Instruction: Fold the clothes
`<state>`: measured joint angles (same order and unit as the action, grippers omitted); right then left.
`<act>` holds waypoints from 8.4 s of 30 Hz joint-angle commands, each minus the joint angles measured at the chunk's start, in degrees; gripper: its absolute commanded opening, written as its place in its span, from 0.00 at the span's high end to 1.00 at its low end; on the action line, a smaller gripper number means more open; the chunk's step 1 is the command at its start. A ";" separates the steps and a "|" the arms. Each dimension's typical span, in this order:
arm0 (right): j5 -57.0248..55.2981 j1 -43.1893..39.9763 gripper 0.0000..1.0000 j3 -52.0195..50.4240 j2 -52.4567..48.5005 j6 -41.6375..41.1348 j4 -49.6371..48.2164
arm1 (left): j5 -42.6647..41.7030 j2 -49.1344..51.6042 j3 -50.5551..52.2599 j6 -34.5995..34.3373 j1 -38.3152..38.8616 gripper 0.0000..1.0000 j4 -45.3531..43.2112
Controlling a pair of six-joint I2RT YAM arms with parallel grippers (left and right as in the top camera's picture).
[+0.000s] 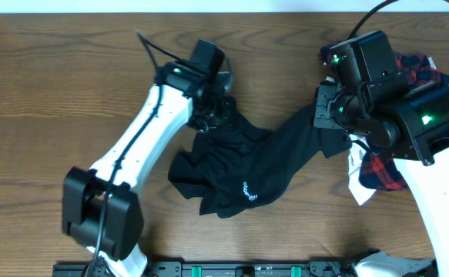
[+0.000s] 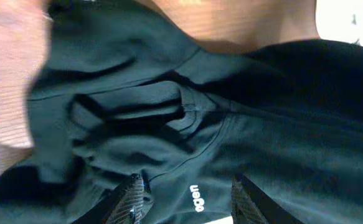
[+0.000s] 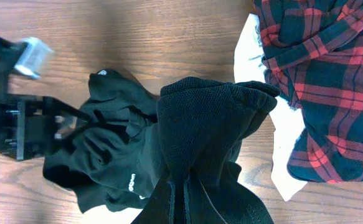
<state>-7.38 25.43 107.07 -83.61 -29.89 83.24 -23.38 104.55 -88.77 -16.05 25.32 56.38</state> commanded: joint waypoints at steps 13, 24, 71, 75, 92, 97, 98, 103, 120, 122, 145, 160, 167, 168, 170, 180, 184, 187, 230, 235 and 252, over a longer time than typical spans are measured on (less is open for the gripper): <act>-1.03 0.68 0.99 0.07 0.02 0.61 -0.31 | -4.52 8.26 -0.48 -0.37 2.40 0.42 -4.26; -1.03 0.68 0.99 0.07 0.02 0.61 -0.28 | -4.48 14.56 -0.48 -0.35 4.66 0.42 -6.38; -1.03 0.68 0.99 0.07 0.04 0.63 -0.28 | -4.46 16.00 1.57 -0.33 4.22 0.94 -10.43; -1.05 0.68 0.99 0.07 0.04 0.66 -0.31 | -1.44 13.20 1.46 -0.09 2.21 0.94 -10.36; -1.90 0.68 0.99 0.07 0.04 0.63 -0.33 | 10.64 -19.50 1.46 1.16 -7.50 0.94 -10.19; -2.25 0.57 0.99 0.07 0.02 0.63 -0.35 | 10.67 -26.40 1.46 1.18 -11.93 0.94 -10.21; -2.78 0.55 0.99 0.07 0.04 0.61 -0.37 | 10.67 -27.67 1.46 1.18 -12.98 0.94 -10.19; -3.19 0.46 0.99 0.07 0.04 0.61 -1.64 | 10.62 -33.14 1.42 1.20 -17.97 0.94 -10.23; 0.50 0.50 0.99 0.07 1.75 -0.59 -2.43 | 12.52 -40.70 -4.48 4.46 -28.30 0.94 -0.61; 0.46 0.52 0.99 0.07 2.86 -1.66 -2.08 | 12.52 -41.05 -6.03 5.40 -28.41 0.94 0.39; -0.44 0.50 0.99 0.07 7.50 -5.88 6.19 | 14.21 -41.07 -21.09 7.26 -28.41 0.94 2.08; -0.96 0.52 0.99 0.07 6.91 -6.10 6.03 | 16.20 -41.72 -21.09 8.57 -28.41 0.94 1.62; -0.55 2.21 0.99 0.07 8.31 -6.97 6.16 | 16.61 -46.64 -21.09 8.55 -28.41 0.94 1.57; -0.55 2.49 0.99 0.07 8.57 -7.06 6.14 | 16.59 -47.15 -21.09 8.52 -28.41 0.94 1.57; -0.94 3.08 0.99 0.07 9.20 -7.82 6.16 | 16.59 -47.91 -21.09 8.52 -28.41 0.94 1.55; -2.54 3.28 0.99 0.07 10.95 -10.71 6.82 | 16.57 -48.83 -21.09 8.50 -28.41 0.94 1.40; -2.71 3.28 0.99 0.07 11.65 -11.45 7.43 | 16.57 -49.09 -21.09 8.50 -28.41 0.94 1.49; -2.60 3.74 0.99 0.07 12.50 -11.45 7.61 | 16.57 -49.66 -21.27 8.55 -28.41 0.94 1.42; -11.26 2.16 0.99 -1.27 -4.63 -14.45 6.23 | 12.22 -21.22 -23.45 7.48 -27.93 0.94 0.94; -9.86 0.39 0.99 -3.67 -9.79 -14.43 4.74 | 12.22 -15.43 -23.45 7.48 -25.77 0.94 -0.68; -9.66 -6.88 0.87 -16.17 -23.10 -8.17 -27.54 | 12.31 7.26 -23.45 8.98 -19.71 0.94 -11.89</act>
<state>-14.48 20.56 91.85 -104.01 -39.94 59.40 -12.21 108.68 -112.20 -7.84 5.54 46.44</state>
